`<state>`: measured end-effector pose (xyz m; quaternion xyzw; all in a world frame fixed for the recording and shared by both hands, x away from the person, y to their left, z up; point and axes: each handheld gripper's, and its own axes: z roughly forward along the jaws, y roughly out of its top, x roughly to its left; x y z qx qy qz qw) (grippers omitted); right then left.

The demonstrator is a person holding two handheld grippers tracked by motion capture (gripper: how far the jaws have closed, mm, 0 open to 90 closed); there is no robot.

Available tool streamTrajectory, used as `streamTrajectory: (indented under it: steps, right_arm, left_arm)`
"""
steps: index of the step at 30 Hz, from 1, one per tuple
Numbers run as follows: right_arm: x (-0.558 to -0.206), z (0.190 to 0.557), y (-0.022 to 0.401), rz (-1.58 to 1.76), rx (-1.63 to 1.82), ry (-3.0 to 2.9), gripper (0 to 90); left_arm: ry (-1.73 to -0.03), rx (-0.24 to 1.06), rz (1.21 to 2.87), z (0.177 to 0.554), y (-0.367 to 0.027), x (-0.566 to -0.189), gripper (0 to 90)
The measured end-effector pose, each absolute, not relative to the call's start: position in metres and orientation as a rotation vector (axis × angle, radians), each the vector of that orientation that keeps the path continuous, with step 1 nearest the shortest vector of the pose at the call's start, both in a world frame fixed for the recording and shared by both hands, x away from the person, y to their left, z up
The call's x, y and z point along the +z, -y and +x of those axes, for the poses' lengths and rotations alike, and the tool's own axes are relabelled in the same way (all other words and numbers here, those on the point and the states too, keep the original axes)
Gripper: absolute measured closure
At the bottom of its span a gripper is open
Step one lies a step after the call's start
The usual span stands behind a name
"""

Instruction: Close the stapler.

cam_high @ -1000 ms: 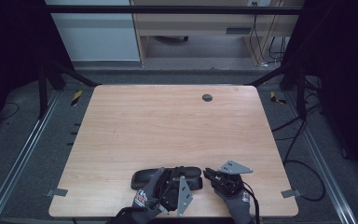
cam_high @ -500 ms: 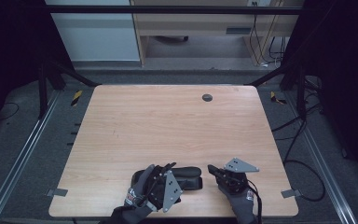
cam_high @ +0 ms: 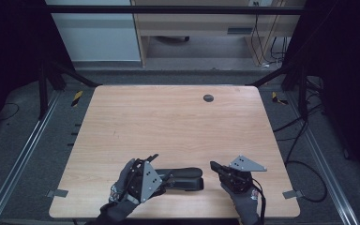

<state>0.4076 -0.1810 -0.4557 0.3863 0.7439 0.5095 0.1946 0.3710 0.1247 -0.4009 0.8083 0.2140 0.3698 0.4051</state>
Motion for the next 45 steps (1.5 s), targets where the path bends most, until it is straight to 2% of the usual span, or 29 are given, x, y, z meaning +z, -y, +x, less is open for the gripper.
streamTrajectory:
  steps: [8,19,35,45]
  right_arm:
    - [-0.436,0.403,0.174,1.054,1.465,-2.086,90.0]
    - [-0.431,0.397,0.159,0.992,1.488,-2.145,90.0]
    - [-0.443,0.394,0.143,0.956,1.446,-2.206,90.0]
    - [-0.455,0.394,0.143,0.978,1.42,-2.221,90.0]
  left_arm:
    - [-0.62,0.939,2.027,0.377,-0.147,-0.405,34.7]
    - [-0.757,0.925,2.0,0.387,-0.179,-0.421,34.7]
    - [-0.925,0.933,1.943,0.391,-0.218,-0.436,34.6]
    - [-0.985,0.921,1.935,0.394,-0.228,-0.444,34.6]
